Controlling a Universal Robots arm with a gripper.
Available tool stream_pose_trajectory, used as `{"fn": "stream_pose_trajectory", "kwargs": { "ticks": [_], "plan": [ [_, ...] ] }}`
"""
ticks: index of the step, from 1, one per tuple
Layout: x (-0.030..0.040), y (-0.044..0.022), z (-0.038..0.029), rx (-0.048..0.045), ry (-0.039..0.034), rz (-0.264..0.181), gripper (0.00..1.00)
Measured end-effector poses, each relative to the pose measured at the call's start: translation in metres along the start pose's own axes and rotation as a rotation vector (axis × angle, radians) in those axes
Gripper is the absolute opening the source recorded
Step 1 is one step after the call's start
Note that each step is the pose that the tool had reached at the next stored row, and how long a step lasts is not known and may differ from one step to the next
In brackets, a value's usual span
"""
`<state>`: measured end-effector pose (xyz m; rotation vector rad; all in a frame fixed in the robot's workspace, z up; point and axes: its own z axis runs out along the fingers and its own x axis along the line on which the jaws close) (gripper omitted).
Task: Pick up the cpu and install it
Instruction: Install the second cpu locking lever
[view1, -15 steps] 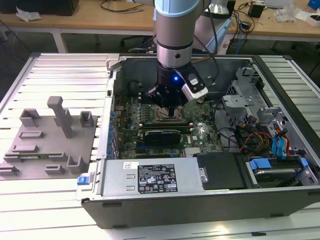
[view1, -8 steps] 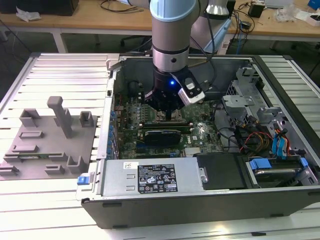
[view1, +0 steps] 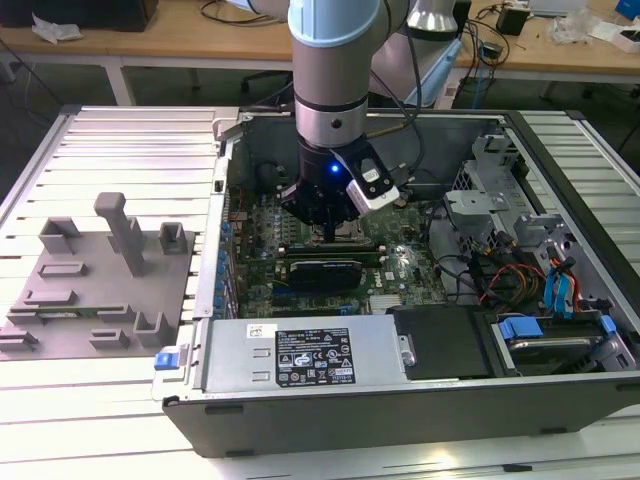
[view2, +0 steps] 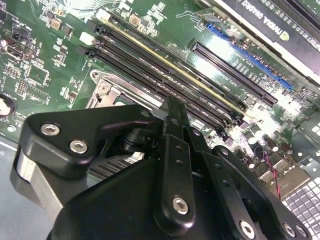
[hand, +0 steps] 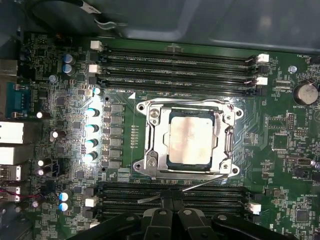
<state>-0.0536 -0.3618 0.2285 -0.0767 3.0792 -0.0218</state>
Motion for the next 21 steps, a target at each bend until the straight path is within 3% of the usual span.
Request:
{"fn": "stream_pose_trajectory", "kwargs": {
  "ticks": [21],
  "plan": [
    [0.0005,0.0001,0.0000,0.0014,0.0002,0.000,0.11]
  ]
}}
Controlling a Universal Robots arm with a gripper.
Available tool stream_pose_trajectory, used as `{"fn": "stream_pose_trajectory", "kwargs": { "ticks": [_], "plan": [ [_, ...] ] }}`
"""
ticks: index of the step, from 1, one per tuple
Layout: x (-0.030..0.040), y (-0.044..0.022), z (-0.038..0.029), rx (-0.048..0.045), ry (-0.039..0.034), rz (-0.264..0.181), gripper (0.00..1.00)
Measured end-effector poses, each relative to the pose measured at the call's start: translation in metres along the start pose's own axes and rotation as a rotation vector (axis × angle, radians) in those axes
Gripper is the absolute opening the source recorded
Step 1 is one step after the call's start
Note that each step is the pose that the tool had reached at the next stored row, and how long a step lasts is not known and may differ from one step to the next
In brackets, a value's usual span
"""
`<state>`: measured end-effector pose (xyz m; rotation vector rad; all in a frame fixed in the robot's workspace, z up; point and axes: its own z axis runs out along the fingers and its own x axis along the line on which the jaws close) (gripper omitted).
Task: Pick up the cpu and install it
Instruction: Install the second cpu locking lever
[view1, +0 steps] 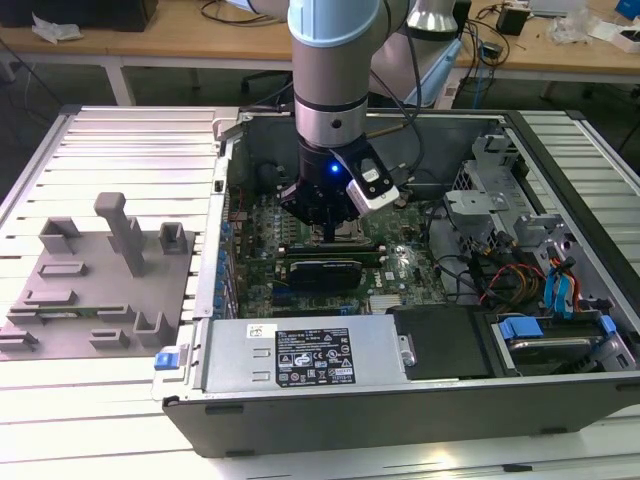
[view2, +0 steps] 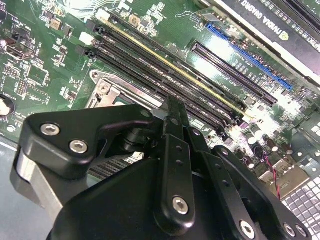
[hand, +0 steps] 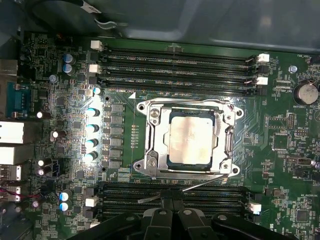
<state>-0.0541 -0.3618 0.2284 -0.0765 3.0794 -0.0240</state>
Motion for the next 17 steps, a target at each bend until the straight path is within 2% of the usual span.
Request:
{"fn": "stream_pose_trajectory", "kwargs": {
  "ticks": [1,4,9,10,11,12,14,17],
  "plan": [
    [0.0064,0.0003,0.0014,0.0000,-0.0003,0.001,0.11],
    [0.0130,0.0007,0.0023,0.0000,-0.0008,0.004,0.11],
    [0.0142,0.0007,0.0025,0.0004,-0.0002,0.006,0.11],
    [0.0142,0.0007,0.0028,-0.0003,0.0114,0.006,0.11],
    [0.0140,0.0007,0.0031,-0.0020,0.0480,0.005,0.11],
    [0.0140,0.0007,0.0032,-0.0026,0.0638,0.005,0.11],
    [0.0139,0.0007,0.0033,-0.0029,0.0668,0.005,0.11],
    [0.0140,0.0007,0.0041,-0.0258,0.0657,0.006,0.11]
  ]
}}
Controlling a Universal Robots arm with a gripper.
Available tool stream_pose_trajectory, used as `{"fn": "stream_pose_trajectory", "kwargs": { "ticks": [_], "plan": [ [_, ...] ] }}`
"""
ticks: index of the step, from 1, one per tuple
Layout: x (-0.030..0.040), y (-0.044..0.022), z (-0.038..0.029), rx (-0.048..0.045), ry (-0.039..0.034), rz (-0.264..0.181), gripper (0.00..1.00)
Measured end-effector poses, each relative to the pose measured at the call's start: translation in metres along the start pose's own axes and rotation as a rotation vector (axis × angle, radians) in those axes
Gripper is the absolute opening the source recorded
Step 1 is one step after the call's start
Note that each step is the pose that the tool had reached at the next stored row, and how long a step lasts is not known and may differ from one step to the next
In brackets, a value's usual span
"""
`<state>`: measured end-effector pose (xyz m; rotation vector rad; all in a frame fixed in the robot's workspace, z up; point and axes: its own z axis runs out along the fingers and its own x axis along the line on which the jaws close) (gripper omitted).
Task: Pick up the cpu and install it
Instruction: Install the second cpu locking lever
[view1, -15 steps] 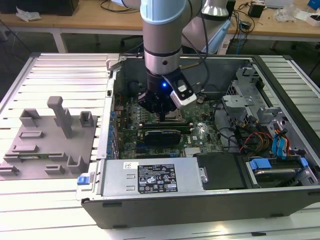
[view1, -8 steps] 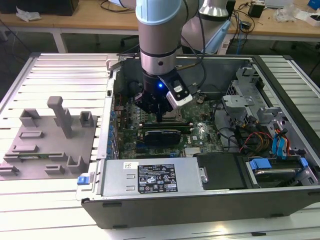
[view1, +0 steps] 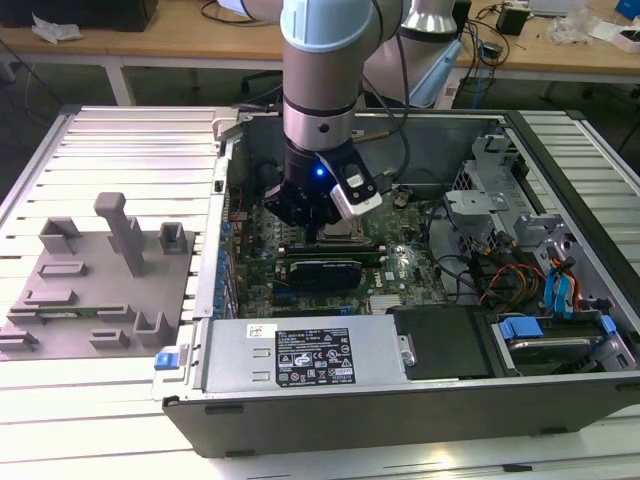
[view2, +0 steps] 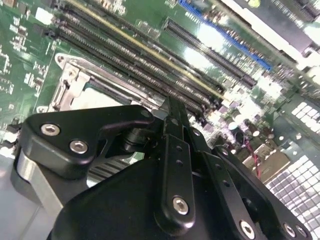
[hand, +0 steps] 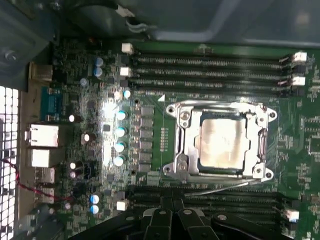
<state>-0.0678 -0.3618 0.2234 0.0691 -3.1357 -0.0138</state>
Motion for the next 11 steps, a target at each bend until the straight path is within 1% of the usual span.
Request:
{"fn": "stream_pose_trajectory", "kwargs": {
  "ticks": [1,3,6,9,11],
  "plan": [
    [-0.0002,0.0000,0.0005,-0.0039,-0.0003,0.000,0.11],
    [-0.0009,0.0000,0.0015,-0.0077,-0.0005,0.001,0.11],
    [-0.0023,-0.0005,0.0058,-0.0081,-0.0007,0.022,0.11],
    [-0.0047,-0.0007,0.0081,-0.0080,-0.0009,0.048,0.11],
    [-0.0052,-0.0007,0.0086,-0.0081,-0.0010,0.052,0.11]
  ]
}}
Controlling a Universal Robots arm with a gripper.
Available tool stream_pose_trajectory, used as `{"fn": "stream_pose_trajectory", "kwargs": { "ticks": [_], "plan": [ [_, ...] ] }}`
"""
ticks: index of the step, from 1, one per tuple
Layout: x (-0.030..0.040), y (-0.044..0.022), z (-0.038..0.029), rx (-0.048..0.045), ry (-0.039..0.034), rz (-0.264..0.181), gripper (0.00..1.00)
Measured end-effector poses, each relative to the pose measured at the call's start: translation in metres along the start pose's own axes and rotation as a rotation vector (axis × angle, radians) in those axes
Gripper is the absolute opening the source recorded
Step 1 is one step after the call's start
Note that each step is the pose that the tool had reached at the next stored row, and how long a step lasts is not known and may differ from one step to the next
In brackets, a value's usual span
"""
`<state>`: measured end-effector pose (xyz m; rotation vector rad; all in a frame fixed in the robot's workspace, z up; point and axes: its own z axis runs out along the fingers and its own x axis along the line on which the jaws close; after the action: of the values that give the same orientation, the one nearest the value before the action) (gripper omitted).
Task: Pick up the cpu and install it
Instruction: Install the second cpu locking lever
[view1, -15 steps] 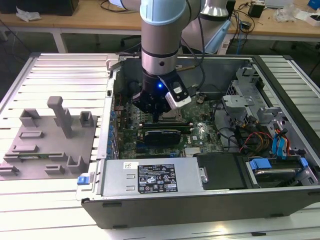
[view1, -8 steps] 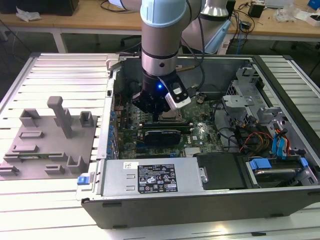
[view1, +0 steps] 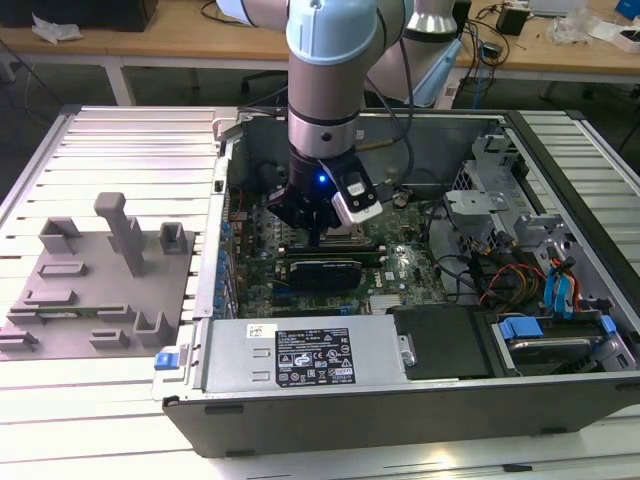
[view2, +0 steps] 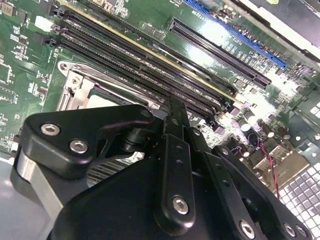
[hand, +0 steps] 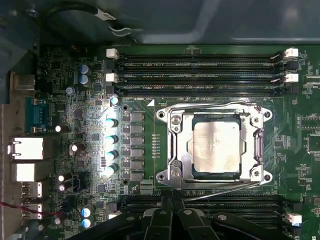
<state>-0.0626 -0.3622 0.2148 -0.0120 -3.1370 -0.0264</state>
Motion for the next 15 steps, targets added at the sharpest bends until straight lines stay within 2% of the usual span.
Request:
{"fn": "stream_pose_trajectory", "kwargs": {
  "ticks": [4,8,10,11,13,15],
  "plan": [
    [-0.0004,-0.0012,0.0001,-0.0008,0.0000,0.000,0.11],
    [-0.0005,-0.0045,0.0003,-0.0098,0.0001,0.000,0.11],
    [-0.0005,-0.0055,0.0007,-0.0233,0.0002,0.000,0.11],
    [-0.0007,-0.0064,0.0013,-0.0364,0.0003,0.000,0.11],
    [-0.0007,-0.0079,0.0029,-0.0550,0.0005,0.000,0.11],
    [-0.0007,-0.0087,0.0046,-0.0672,0.0005,0.000,0.11]
  ]
}}
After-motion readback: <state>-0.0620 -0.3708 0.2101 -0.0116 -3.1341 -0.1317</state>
